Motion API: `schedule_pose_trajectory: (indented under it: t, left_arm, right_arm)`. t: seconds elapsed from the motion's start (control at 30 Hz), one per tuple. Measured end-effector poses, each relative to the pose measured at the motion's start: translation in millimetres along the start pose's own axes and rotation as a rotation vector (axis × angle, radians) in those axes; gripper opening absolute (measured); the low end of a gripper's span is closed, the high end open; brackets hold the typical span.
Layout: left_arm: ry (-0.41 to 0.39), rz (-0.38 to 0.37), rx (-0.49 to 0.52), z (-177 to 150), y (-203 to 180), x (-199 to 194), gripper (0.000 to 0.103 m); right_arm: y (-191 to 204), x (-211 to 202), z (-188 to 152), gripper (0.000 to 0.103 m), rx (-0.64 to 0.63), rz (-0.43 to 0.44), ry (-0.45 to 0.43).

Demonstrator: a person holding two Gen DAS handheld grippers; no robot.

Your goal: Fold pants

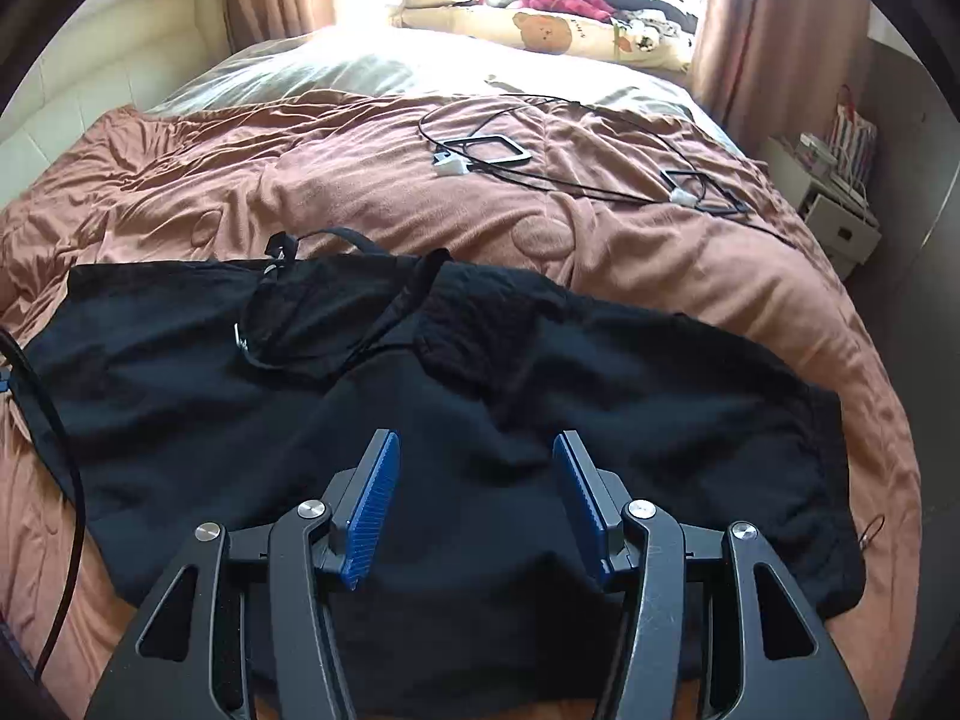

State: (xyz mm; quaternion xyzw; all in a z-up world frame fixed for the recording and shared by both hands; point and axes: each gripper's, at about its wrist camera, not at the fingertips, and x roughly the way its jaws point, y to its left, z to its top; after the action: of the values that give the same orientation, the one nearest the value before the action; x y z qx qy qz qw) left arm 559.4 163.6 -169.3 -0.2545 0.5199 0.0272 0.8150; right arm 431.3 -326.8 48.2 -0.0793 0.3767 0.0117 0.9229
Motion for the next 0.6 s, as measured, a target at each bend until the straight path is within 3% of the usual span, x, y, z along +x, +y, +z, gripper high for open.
schedule_pose_trajectory:
  t: [0.13, 0.2, 0.4, 0.53, 0.6]
  left_arm:
    - [0.000, 0.002, 0.013, 0.9, 1.0, 6.7, 0.042]
    - [-0.006, 0.027, 0.026, 1.8, 1.7, 7.3, 0.007]
    - [-0.048, 0.023, 0.009, 9.2, 13.5, 1.2, 0.007]
    - [0.015, -0.009, -0.002, 8.9, 17.3, 5.1, 0.008]
    - [0.016, -0.041, -0.017, 7.1, 20.1, 1.9, 0.016]
  right_arm:
    - [-11.0, -26.8, -30.2, 0.052, 0.069, 0.009, 0.006]
    - [-16.0, -34.3, -45.8, 0.052, 0.107, 0.013, 0.017]
    - [-21.0, -55.8, -86.1, 0.052, 0.210, 0.037, 0.026]
    - [-24.6, -65.8, -111.6, 0.052, 0.290, 0.064, 0.026]
    - [-27.7, -69.7, -121.9, 0.052, 0.325, 0.082, 0.026]
